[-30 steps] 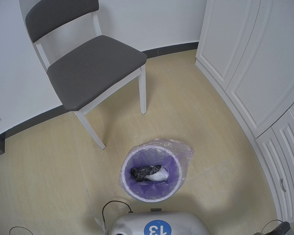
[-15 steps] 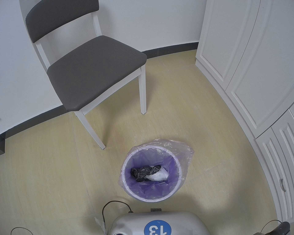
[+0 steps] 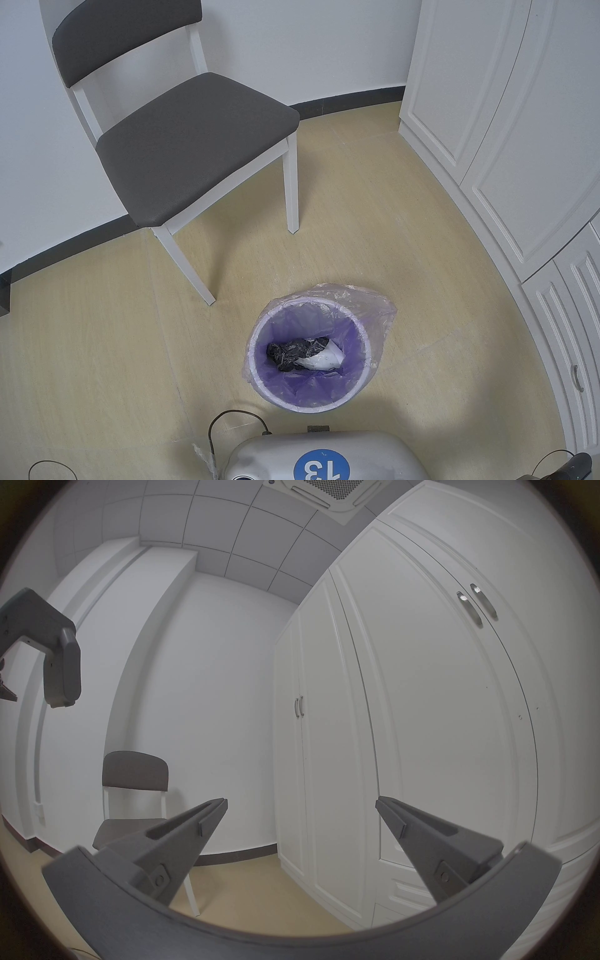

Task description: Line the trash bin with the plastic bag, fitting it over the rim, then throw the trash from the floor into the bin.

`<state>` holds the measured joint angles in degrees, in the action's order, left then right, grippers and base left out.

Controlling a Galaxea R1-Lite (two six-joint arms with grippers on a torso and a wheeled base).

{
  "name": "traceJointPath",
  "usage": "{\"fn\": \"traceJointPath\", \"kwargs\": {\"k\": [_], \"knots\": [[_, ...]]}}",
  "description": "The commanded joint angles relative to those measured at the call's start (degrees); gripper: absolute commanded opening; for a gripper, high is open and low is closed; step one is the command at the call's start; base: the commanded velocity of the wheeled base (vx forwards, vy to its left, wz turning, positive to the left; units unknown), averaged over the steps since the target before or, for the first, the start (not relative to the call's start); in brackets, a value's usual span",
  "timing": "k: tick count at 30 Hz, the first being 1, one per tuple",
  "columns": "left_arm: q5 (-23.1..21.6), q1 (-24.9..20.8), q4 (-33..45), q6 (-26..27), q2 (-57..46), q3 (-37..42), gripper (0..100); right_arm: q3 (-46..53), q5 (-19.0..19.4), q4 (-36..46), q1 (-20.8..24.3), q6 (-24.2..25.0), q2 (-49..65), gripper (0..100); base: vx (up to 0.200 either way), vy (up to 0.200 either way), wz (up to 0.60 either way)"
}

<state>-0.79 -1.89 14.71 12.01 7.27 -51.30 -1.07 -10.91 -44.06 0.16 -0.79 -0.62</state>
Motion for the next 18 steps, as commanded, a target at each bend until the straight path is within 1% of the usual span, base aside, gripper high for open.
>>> {"fn": "traceJointPath", "kwargs": {"k": [1, 4, 8, 9, 10, 12, 13, 15, 16, 17, 18], "knots": [[2.64, 0.4, 2.07, 2.14, -4.19, 0.15, 100, 1.07, 0.45, 0.2, 0.02, -0.44, 0.62, 100, 0.0, 0.0, 0.0], [2.64, 1.45, 2.16, 3.02, -6.56, 2.08, 100, 1.07, 0.36, 1.34, 0.02, 0.0, 0.62, 100, 0.0, 0.0, 0.0], [3.96, 1.8, 1.46, 2.49, -7.27, 7.88, 100, 1.07, 0.45, 3.19, 0.02, -0.26, 0.62, 100, 0.0, 0.0, 0.0], [4.66, 1.8, 1.19, 2.23, -7.27, 10.96, 100, 1.07, 0.54, 4.42, 0.02, -0.53, 0.62, 100, 0.0, 0.0, 0.0], [4.75, 1.8, 1.02, 2.14, -7.27, 12.98, 100, 1.07, 0.72, 5.21, 0.02, -0.53, 0.62, 100, 0.0, 0.0, 0.0], [4.75, 1.8, -0.56, 1.62, -7.27, 19.83, 100, 1.07, 1.59, 8.29, 0.02, -0.7, 0.62, 100, 0.0, 0.0, 0.0], [4.75, 1.8, -2.59, 1.09, -7.27, 24.14, 100, 1.07, 2.21, 10.39, 0.02, -0.79, 0.62, 100, 0.0, 0.0, 0.0], [4.66, 1.8, -9.35, -0.41, -7.27, 33.98, 100, 1.07, 2.3, 13.47, 0.02, -1.32, 0.62, 100, 0.0, 0.0, 0.0], [4.66, 1.8, -9.97, -0.49, -7.27, 34.69, 100, 1.07, 2.3, 13.82, 0.02, -1.32, 0.62, 100, 0.0, 0.0, 0.0], [4.13, 1.8, -17.44, -0.93, -7.27, 42.86, 100, 1.07, 2.3, 15.14, 0.02, -1.58, 0.62, 100, 0.0, 0.0, 0.0], [3.87, 1.71, -20.51, -1.02, -7.27, 46.46, 100, 1.07, 2.39, 15.49, 0.02, -1.58, 0.62, 100, 0.0, 0.0, 0.0]]}}
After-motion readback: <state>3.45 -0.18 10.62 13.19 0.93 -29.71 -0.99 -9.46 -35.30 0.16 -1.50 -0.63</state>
